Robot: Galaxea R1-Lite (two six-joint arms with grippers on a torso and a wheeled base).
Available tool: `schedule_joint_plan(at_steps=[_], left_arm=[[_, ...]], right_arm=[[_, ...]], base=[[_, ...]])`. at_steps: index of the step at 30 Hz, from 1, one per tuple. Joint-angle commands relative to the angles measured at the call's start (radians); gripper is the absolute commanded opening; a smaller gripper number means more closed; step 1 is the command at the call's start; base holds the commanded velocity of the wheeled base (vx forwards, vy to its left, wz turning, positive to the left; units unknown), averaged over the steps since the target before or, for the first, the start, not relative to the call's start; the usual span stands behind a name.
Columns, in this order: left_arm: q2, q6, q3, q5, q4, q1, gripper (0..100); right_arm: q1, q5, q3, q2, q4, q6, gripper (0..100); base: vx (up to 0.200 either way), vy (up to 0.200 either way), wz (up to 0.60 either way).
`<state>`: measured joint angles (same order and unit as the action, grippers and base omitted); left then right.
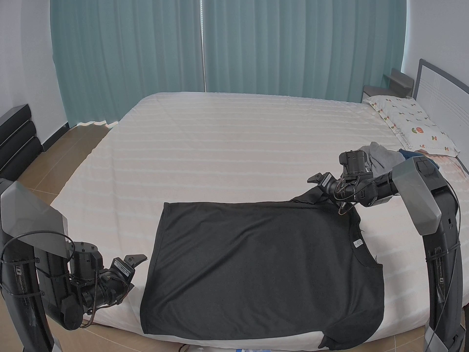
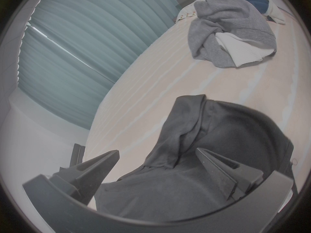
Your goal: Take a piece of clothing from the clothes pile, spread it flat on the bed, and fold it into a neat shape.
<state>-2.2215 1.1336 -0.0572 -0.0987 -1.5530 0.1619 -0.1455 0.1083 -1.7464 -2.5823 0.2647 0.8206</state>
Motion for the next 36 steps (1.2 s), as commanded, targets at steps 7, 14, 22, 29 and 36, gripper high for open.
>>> schedule_joint_plan(at_steps=[7,14,22,29,36], left_arm=[[-0.010,0.000,-0.001,0.013,-0.015,0.004,100],[-0.010,0.000,-0.001,0.014,-0.015,0.007,100],[-0.012,-0.002,0.004,0.017,-0.015,0.008,100],[-0.040,0.000,-0.004,0.083,-0.018,0.034,100],[-0.040,0.003,-0.012,0.088,-0.018,0.034,100]], right_arm=[[0.003,-0.002,-0.093,-0.085,-0.032,0.000,100],[-0.023,-0.002,-0.190,-0.150,-0.058,-0.003,100],[-0.031,0.016,-0.254,-0.200,0.056,0.003,100],[-0.032,0.070,-0.254,-0.239,0.398,-0.001,100],[-0.035,0.076,-0.254,-0.257,0.407,-0.061,100]], base=[[0.000,0.000,0.00],[0.000,0.000,0.00],[0.000,0.000,0.00],[0.000,0.000,0.00],[0.000,0.000,0.00]])
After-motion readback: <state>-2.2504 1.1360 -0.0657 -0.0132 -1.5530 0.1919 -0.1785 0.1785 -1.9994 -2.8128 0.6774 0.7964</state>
